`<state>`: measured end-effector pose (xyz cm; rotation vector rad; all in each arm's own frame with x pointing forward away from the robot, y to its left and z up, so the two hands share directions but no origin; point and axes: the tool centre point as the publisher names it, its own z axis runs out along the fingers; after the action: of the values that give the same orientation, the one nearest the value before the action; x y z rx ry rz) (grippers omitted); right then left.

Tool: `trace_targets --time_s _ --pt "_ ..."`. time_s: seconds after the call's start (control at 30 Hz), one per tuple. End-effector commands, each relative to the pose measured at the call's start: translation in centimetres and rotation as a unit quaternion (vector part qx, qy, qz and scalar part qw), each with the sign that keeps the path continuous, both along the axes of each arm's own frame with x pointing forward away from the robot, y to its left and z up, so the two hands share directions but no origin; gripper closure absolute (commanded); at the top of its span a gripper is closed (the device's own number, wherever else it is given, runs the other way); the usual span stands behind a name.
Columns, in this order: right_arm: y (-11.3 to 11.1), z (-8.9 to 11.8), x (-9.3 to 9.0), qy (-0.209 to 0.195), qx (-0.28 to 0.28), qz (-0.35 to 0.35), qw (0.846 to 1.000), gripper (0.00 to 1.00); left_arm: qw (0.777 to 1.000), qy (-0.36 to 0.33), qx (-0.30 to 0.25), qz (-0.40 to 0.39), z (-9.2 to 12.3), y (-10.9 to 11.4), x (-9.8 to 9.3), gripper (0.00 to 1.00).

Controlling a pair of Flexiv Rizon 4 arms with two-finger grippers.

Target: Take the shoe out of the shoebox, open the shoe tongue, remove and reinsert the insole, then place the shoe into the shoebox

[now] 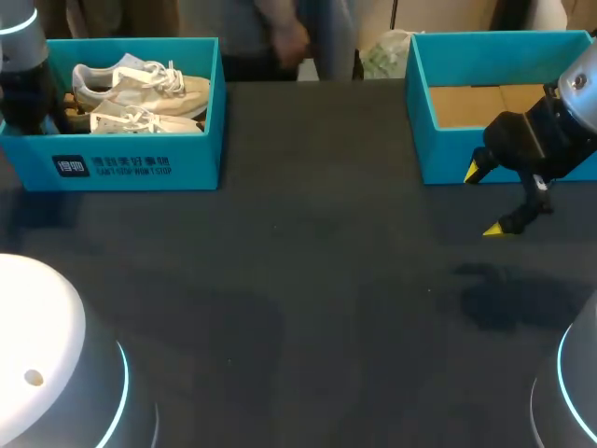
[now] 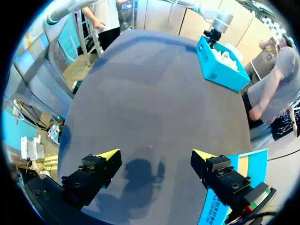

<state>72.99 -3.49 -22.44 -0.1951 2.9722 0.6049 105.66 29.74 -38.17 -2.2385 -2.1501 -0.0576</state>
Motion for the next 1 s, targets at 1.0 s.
trace_targets --time_s 1.0 --pt "0.1 -0.1 0.0 0.0 -0.001 0.0 1.0 0.0 0.997 0.045 0.062 0.005 9.0 0.7 0.8 1.0"
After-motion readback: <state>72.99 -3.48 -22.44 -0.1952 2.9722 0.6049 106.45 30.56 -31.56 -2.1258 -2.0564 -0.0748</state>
